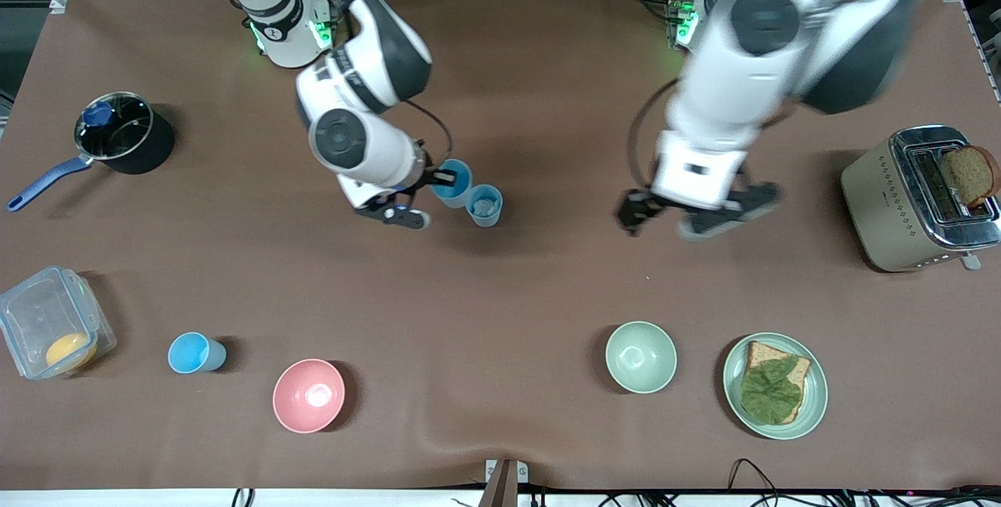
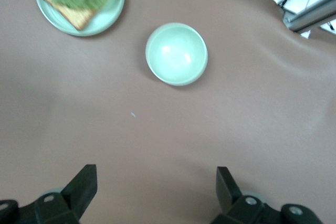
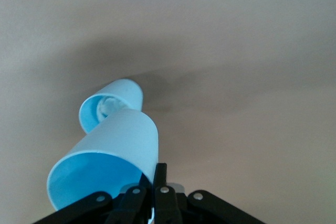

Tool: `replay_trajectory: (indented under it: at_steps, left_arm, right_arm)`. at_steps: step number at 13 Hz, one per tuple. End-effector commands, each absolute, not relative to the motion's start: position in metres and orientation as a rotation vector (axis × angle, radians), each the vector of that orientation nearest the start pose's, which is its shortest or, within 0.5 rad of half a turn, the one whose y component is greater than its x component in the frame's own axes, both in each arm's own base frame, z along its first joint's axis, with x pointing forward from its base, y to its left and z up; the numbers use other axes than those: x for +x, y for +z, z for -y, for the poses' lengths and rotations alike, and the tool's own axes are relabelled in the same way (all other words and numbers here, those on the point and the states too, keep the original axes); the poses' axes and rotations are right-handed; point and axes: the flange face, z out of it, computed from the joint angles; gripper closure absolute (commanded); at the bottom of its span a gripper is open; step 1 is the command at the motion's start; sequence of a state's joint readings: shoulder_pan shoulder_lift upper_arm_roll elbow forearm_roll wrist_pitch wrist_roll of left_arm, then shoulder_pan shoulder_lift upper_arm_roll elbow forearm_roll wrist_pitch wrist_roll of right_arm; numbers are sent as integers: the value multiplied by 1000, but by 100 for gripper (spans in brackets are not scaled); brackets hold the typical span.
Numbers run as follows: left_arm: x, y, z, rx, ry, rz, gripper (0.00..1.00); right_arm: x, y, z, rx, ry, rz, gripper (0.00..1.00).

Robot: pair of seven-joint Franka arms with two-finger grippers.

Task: Stack blue cups with both arms
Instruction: 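Lower the right gripper's cup onto the tissue cup while the left gripper withdraws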

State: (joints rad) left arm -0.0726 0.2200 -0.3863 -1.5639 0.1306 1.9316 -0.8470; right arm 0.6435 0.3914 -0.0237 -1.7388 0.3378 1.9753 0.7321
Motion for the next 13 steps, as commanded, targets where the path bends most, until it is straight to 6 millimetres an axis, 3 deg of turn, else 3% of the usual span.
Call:
replay_trajectory:
  at_steps: [1, 3, 5, 8, 9, 10, 12, 13]
  left_arm:
    - [587, 574, 177, -3140, -226, 442, 0]
    - [587, 589, 124, -3112, -215, 388, 0]
    - [585, 592, 104, -3092, -184, 329, 0]
    - [585, 604, 82, -3099, -200, 308, 0]
    - [580, 606, 83, -3096, -186, 236, 0]
    - [575, 607, 78, -3088, -138, 209, 0]
    - [572, 607, 69, -3080, -109, 157, 0]
    - [569, 609, 66, -3077, -98, 134, 0]
  right_arm:
    - [504, 335, -408, -2945, 440, -442, 100]
    - [500, 330, -418, -2957, 420, -418, 100]
    - [494, 318, -433, -2972, 364, -381, 100]
    - [494, 317, -433, -3007, 334, -348, 100]
    - [496, 316, -430, -3008, 339, -352, 61]
    - [494, 317, -431, -3009, 342, -349, 1]
    - [503, 325, -422, -3001, 340, -369, 0]
    - [512, 331, -399, -3015, 402, -390, 0]
